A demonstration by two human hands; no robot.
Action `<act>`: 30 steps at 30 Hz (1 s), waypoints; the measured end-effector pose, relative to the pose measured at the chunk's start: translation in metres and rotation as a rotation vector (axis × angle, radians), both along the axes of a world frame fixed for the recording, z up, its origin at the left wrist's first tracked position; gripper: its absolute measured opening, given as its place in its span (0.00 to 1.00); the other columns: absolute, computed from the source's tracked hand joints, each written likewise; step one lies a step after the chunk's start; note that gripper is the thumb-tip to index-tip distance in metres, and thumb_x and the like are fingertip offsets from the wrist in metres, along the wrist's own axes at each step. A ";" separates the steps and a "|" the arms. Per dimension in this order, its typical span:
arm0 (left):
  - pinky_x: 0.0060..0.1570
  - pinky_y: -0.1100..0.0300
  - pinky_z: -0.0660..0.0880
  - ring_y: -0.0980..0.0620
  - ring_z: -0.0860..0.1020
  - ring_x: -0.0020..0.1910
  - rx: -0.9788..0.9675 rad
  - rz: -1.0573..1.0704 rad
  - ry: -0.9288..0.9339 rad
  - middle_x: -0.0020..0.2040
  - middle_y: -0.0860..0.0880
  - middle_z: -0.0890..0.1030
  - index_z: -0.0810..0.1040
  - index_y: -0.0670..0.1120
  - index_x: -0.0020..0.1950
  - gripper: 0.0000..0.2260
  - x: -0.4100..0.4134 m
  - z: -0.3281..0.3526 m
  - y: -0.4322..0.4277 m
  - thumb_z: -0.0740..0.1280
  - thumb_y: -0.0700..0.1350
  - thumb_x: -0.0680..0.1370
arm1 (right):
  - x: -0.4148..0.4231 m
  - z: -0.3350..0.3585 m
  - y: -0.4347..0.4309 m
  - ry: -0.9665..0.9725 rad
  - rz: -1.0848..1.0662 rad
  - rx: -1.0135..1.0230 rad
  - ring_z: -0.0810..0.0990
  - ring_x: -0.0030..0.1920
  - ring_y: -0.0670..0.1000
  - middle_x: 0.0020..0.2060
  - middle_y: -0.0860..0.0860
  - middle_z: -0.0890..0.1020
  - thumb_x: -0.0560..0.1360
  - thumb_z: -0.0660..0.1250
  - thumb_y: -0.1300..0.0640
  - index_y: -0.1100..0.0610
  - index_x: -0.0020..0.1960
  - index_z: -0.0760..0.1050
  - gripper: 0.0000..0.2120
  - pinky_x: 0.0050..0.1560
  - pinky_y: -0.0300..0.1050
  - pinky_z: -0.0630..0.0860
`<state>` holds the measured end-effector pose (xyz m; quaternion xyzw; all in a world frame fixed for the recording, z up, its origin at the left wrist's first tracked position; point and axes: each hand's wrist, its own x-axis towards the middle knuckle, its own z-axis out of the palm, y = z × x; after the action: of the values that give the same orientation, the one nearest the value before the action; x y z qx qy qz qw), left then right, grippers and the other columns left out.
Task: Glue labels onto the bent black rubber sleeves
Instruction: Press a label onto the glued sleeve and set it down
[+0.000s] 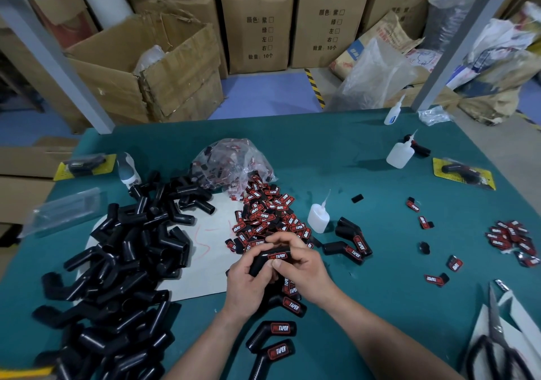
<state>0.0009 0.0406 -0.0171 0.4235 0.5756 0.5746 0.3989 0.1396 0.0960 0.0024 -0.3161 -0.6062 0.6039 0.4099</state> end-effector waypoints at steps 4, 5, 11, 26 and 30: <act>0.45 0.66 0.79 0.59 0.82 0.42 0.002 0.003 -0.033 0.49 0.56 0.87 0.83 0.66 0.56 0.13 0.001 0.000 0.000 0.70 0.54 0.73 | 0.000 0.004 -0.001 0.052 0.008 -0.046 0.81 0.51 0.48 0.59 0.50 0.79 0.75 0.71 0.59 0.62 0.47 0.84 0.06 0.52 0.40 0.79; 0.45 0.66 0.79 0.59 0.83 0.42 0.003 0.004 -0.038 0.49 0.55 0.87 0.83 0.66 0.56 0.13 0.001 -0.001 0.000 0.70 0.54 0.73 | 0.000 0.004 0.000 0.056 0.008 -0.052 0.81 0.51 0.48 0.59 0.50 0.79 0.75 0.70 0.60 0.61 0.47 0.84 0.06 0.52 0.40 0.79; 0.56 0.67 0.77 0.58 0.83 0.57 0.031 0.037 -0.011 0.57 0.58 0.85 0.83 0.65 0.58 0.13 0.000 0.001 0.003 0.70 0.53 0.75 | -0.004 -0.010 -0.003 0.026 -0.068 -0.026 0.80 0.63 0.53 0.62 0.51 0.80 0.77 0.69 0.62 0.65 0.50 0.83 0.07 0.61 0.45 0.77; 0.40 0.62 0.80 0.53 0.82 0.36 -0.032 0.026 -0.172 0.47 0.47 0.87 0.85 0.60 0.56 0.13 -0.005 0.001 0.003 0.73 0.46 0.75 | 0.004 -0.007 0.009 0.076 -0.055 -0.033 0.84 0.53 0.53 0.57 0.56 0.82 0.75 0.72 0.68 0.66 0.41 0.84 0.05 0.52 0.46 0.80; 0.39 0.62 0.80 0.53 0.82 0.36 -0.016 0.037 -0.189 0.45 0.46 0.86 0.86 0.58 0.56 0.15 -0.004 0.000 0.003 0.71 0.41 0.76 | 0.004 -0.007 0.009 0.091 -0.043 -0.039 0.83 0.55 0.53 0.58 0.56 0.83 0.77 0.69 0.69 0.64 0.43 0.84 0.07 0.54 0.43 0.79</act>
<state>-0.0031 0.0433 -0.0166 0.3534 0.5478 0.6148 0.4439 0.1437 0.1049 -0.0045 -0.3092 -0.5680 0.6204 0.4436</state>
